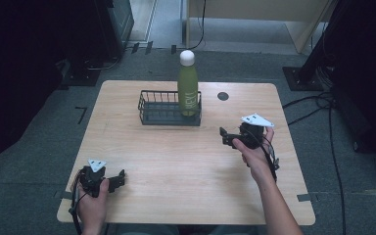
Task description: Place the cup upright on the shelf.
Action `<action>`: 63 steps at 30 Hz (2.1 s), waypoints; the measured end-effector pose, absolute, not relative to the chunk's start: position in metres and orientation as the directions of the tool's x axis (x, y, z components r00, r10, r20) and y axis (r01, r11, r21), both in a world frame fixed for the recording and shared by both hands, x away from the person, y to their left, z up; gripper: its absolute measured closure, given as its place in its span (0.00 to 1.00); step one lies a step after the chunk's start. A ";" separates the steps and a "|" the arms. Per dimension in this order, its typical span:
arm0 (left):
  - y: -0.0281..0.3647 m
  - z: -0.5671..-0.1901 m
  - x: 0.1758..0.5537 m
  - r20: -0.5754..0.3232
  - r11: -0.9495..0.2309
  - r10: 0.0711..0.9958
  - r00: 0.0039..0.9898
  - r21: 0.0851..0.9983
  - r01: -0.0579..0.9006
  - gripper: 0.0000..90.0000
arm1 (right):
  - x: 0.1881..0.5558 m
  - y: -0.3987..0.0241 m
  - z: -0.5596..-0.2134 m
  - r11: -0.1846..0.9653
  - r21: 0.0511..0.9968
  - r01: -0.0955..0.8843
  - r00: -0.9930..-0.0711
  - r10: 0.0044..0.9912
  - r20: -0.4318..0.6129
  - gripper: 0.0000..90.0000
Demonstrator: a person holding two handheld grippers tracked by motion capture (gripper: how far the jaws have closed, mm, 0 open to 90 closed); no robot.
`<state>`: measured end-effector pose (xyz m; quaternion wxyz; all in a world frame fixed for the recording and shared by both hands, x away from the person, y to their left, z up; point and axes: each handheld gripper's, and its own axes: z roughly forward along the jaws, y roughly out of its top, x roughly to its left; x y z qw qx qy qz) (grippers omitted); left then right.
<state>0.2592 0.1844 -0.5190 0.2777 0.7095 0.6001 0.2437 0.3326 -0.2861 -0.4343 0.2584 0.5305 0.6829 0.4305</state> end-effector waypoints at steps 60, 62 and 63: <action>0.185 -0.519 0.259 0.014 -0.128 0.987 0.163 0.686 0.716 0.00 | 0.205 -0.413 -0.527 0.004 0.712 0.702 -0.030 0.999 0.023 0.00; 0.185 -0.519 0.259 0.014 -0.128 0.987 0.162 0.686 0.716 0.00 | 0.203 -0.414 -0.527 0.008 0.712 0.703 -0.034 0.999 0.022 0.00; 0.185 -0.519 0.259 0.014 -0.128 0.987 0.163 0.686 0.716 0.00 | 0.201 -0.414 -0.527 0.010 0.711 0.703 -0.038 0.999 0.024 0.00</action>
